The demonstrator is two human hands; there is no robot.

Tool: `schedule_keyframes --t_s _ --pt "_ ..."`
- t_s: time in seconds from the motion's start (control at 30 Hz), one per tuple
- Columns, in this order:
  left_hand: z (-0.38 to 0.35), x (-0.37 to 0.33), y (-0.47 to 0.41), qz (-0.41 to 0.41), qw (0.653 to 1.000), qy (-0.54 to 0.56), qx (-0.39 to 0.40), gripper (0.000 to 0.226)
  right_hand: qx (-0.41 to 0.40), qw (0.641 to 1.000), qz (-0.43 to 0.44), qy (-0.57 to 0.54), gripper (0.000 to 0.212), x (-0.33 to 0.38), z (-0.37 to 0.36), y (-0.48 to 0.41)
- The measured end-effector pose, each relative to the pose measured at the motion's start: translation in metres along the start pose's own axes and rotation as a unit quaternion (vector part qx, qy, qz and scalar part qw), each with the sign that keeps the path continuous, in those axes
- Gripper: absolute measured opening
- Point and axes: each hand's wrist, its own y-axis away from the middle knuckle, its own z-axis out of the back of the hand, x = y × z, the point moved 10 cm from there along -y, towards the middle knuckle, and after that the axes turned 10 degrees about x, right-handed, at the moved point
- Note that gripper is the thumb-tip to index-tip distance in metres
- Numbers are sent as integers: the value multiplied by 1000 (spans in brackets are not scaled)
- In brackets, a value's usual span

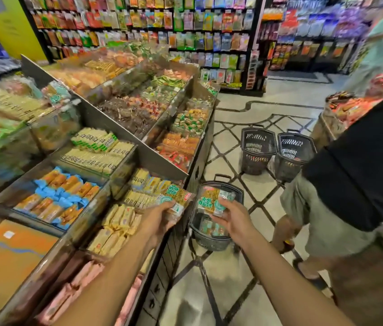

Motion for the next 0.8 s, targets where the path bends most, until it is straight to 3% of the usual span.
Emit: schedule_keyframes --t_s 0.17,0.53,0.6,0.7,0.8 --pt "-27 12 -55 26 999 -8 22 10 -40 999 -5 -13 29 9 45 -27" --pt "-62 15 -212 84 993 -29 75 27 -115 993 4 -34 29 45 96 -118" --pt "-61 20 -241 97 992 -35 78 42 -136 990 1 -41 23 46 106 -132" --pt "-61 31 -278 118 986 -48 107 80 -153 987 -8 -51 26 46 119 -151" --pt "-65 37 -299 128 982 -41 130 90 -150 987 -15 -60 26 46 132 -171"
